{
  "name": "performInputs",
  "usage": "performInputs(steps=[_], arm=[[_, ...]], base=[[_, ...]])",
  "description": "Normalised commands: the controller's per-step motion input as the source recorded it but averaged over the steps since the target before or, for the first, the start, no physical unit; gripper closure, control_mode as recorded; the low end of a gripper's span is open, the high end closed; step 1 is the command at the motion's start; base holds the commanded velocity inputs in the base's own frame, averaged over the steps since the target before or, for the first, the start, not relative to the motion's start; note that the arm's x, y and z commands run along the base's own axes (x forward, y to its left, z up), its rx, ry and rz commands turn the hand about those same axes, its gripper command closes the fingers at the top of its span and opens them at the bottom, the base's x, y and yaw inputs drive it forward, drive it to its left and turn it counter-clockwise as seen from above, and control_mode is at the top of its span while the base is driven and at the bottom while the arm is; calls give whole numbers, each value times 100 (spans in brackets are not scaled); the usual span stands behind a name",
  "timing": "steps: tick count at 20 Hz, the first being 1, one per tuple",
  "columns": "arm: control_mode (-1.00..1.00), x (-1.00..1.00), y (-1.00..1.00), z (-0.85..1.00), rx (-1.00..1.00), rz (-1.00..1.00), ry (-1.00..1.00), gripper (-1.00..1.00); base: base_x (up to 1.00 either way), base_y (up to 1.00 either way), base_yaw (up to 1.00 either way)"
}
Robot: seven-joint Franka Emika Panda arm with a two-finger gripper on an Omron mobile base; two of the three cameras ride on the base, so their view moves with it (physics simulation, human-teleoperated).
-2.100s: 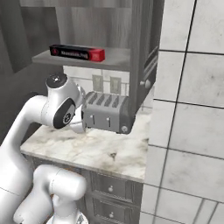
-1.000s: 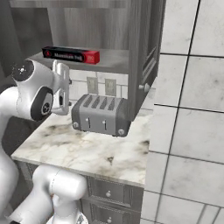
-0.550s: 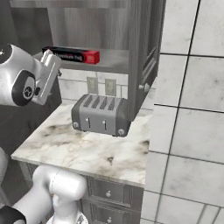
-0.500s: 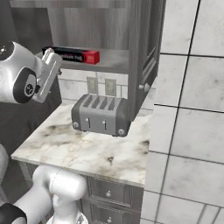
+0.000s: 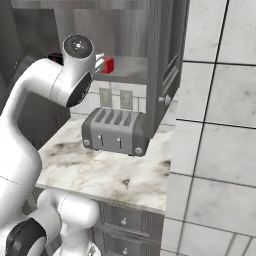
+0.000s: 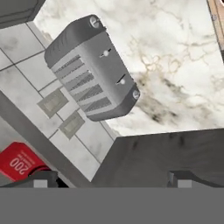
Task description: Retrieve the tupperware and aluminum foil from the cabinet and place them on the dining counter near the plate with avocado and lemon to prepare for storing leftovers.
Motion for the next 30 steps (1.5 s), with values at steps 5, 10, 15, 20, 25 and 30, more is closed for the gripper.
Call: performInputs(steps=[5,10,15,20,25,30], arm=[[-100,59,14,0,2,0,0,-100],[-100,64,6,0,0,4,3,-100],[-100,45,-20,0,6,6,0,-100],[-100,35,-26,0,13,1,-2,-100],[-100,39,-2,0,2,1,-1,-100],[-100,47,-2,0,0,1,1,-100]], base=[[0,0,0],[0,0,0],[0,0,0],[0,0,0],[0,0,0],[0,0,0]])
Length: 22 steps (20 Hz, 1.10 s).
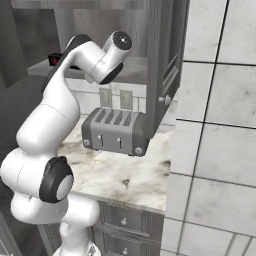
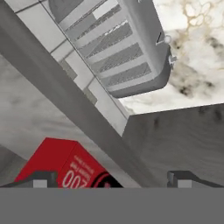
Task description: Retrieve the tupperware and aluminum foil from the cabinet and place them on the dining counter near the plate with avocado and lemon to prepare for storing leftovers.
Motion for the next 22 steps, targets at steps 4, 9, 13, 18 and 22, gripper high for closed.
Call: performInputs(steps=[4,9,13,18,22], arm=[[-100,41,-20,0,0,0,6,-100],[-100,37,-21,0,0,0,6,-100],[-100,45,-1,0,0,0,4,-100],[-100,45,-5,0,0,4,0,-100],[-100,35,-15,-4,1,8,0,-100]], base=[[0,0,0],[0,0,0],[0,0,0],[0,0,0],[0,0,0]])
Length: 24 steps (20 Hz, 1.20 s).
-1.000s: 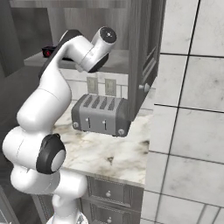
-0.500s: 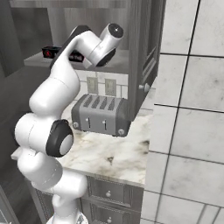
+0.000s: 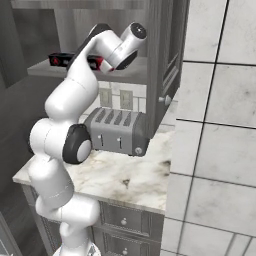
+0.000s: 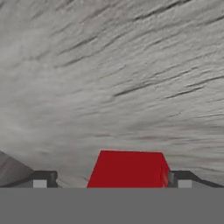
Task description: Retrieve the tupperware and aluminum foil from the cabinet and place them on the dining counter near the plate with avocado and lemon to prepare for storing leftovers.
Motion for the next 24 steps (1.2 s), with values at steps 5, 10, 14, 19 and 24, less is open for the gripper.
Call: performInputs(steps=[5,10,14,19,24], arm=[[-100,14,-17,-23,0,12,0,-100],[-100,0,-6,-38,0,14,0,-100],[-100,0,0,-36,1,20,0,-100],[-100,2,0,-21,5,20,-5,-100],[-100,11,0,-4,3,16,-2,-100]], base=[[0,0,0],[0,0,0],[0,0,0],[0,0,0],[0,0,0]])
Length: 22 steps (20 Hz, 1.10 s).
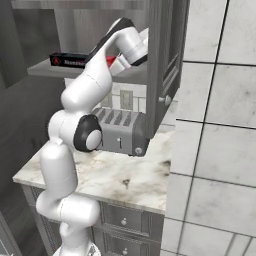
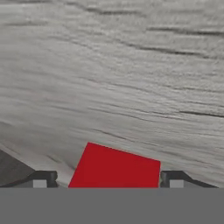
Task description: Retrieve the tupperware and aluminum foil from the cabinet and place them on the dining counter near the plate with avocado and lemon to prepare for storing leftovers.
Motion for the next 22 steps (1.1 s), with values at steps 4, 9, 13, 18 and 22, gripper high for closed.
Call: performInputs(steps=[4,9,13,18,22], arm=[[-100,1,9,0,0,11,0,-100],[-100,-2,35,0,0,6,6,-100],[-100,-2,36,0,0,2,6,-100],[-100,0,28,0,0,0,1,100],[-100,-16,1,-14,0,-3,-6,100]], base=[[0,0,0],[0,0,0],[0,0,0],[0,0,0],[0,0,0]])
